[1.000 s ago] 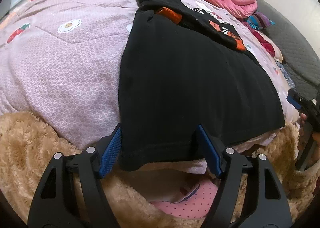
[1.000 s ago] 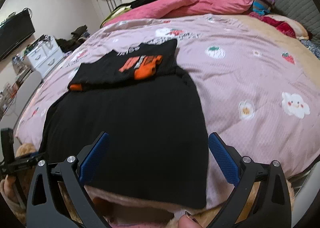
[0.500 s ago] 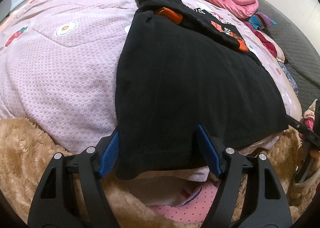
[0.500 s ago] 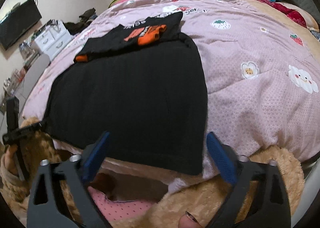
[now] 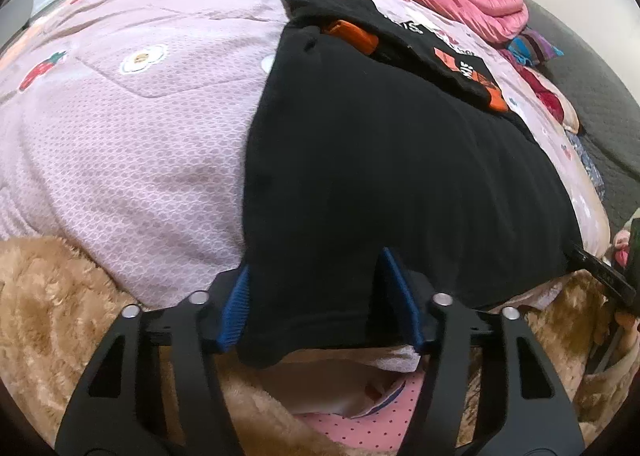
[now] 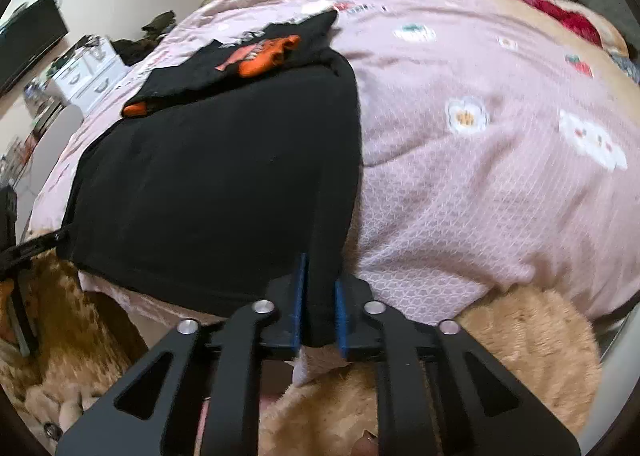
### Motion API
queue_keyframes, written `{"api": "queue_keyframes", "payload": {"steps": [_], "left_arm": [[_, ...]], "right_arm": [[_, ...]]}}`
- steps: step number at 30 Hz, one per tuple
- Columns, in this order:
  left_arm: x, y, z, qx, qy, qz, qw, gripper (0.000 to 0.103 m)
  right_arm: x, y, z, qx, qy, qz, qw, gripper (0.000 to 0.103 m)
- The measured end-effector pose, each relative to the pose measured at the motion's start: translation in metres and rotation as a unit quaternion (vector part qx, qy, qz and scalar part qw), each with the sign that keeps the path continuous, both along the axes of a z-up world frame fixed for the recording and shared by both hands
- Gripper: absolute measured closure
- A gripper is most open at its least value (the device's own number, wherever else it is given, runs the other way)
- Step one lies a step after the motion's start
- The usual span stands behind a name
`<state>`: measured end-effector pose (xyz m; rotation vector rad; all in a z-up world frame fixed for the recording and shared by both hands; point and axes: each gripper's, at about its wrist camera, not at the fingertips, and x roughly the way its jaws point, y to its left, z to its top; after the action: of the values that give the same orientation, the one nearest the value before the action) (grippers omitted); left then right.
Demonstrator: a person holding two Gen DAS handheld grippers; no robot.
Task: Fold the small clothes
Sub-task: 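Grasp the shirt hem with the right tool while the left tool grasps it too, then lift the hem with both tools and fold it toward the collar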
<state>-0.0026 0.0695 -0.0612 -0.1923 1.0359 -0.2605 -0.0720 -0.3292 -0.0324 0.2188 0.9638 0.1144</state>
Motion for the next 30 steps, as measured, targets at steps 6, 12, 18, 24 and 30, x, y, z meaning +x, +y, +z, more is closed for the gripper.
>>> {"api": "queue_keyframes", "payload": {"steps": [6,12,18,24,30], "left_arm": [[0.0,0.007,0.001,-0.009,0.004,0.008,0.9999,0.068],[0.0,0.005,0.001,-0.002,0.005,0.009,0.9999,0.075],[-0.004,0.014,0.022,-0.027,-0.028,0.017,0.9991,0.101],[-0.002,0.02,0.052,-0.037,-0.07,0.012,0.9968,0.101],[0.004,0.017,0.076,-0.048,-0.099,0.008,0.9939,0.101]], "right_arm": [[-0.006,-0.014,0.021,0.054,-0.043,-0.005,0.998,0.095],[-0.006,-0.024,0.043,0.075,-0.075,-0.009,0.994,0.095],[-0.001,-0.025,0.054,0.084,-0.092,-0.017,0.992,0.095],[0.002,-0.027,0.065,0.085,-0.112,-0.039,0.989,0.095],[0.006,-0.025,0.078,0.078,-0.131,-0.052,0.987,0.095]]}}
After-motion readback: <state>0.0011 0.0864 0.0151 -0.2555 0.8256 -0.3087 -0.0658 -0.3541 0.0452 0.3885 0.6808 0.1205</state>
